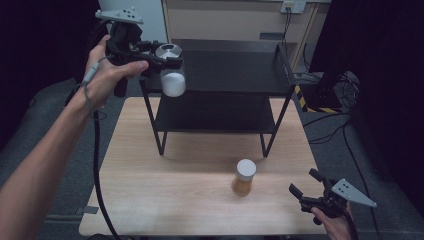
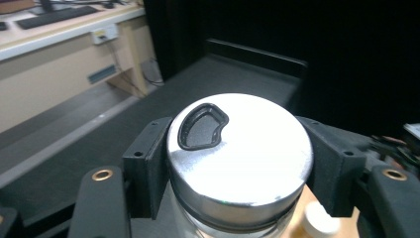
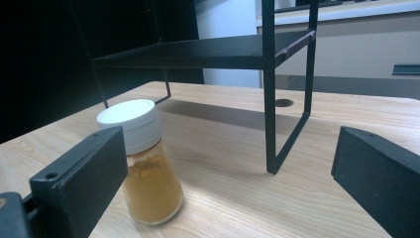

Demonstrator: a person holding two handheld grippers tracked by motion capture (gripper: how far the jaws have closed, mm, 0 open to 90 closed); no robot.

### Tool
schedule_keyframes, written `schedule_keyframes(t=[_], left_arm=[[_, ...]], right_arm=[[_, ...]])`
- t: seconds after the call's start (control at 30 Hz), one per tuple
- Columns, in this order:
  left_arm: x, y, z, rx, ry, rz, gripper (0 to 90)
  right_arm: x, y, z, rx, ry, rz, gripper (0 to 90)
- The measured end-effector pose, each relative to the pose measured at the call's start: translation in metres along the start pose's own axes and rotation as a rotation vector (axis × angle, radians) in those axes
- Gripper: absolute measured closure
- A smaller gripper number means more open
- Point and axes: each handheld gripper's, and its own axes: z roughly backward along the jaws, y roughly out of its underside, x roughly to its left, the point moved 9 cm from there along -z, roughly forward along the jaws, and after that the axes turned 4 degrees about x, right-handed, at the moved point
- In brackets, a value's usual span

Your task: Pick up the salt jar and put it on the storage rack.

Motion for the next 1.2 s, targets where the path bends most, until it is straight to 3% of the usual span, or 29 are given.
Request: schedule_keyframes(t=[0.1, 0.13, 0.37, 0.6, 0.7, 0.8, 1.03, 1.2], left_arm=[[0.009, -0.011, -0.009, 0.015, -0.063, 0.018, 33.2], [0.009, -0.011, -0.009, 0.015, -0.063, 0.018, 33.2], [0.029, -0.025, -0.028, 0.028, -0.177, 0.080, 33.2], [0.044, -0.025, -0.041, 0.019, -0.242, 0.132, 33.2], [0.047, -0.025, -0.047, 0.030, -0.275, 0.129, 33.3], [0.051, -0.024, -0.051, 0.024, -0.290, 0.148, 33.3], [0.056, -0.020, -0.060, 0.055, -0.300, 0.142, 33.2], [0.058, -0.013, -0.065, 0.066, -0.291, 0.156, 33.2]], right_arm=[[0.000, 0.000, 0.000, 0.002, -0.004, 0.003, 1.7], [0.000, 0.000, 0.000, 0.002, -0.004, 0.003, 1.7], [0.000, 0.000, 0.001, 0.000, -0.007, 0.004, 1.7], [0.000, 0.000, 0.001, -0.001, -0.007, 0.006, 2.1], [0.000, 0.000, 0.002, -0.003, -0.005, 0.004, 2.1], [0.000, 0.001, 0.002, -0.003, -0.003, 0.004, 2.1], [0.000, 0.001, 0.003, -0.005, -0.003, 0.003, 2.1], [0.000, 0.001, 0.003, -0.006, -0.002, 0.003, 2.1]])
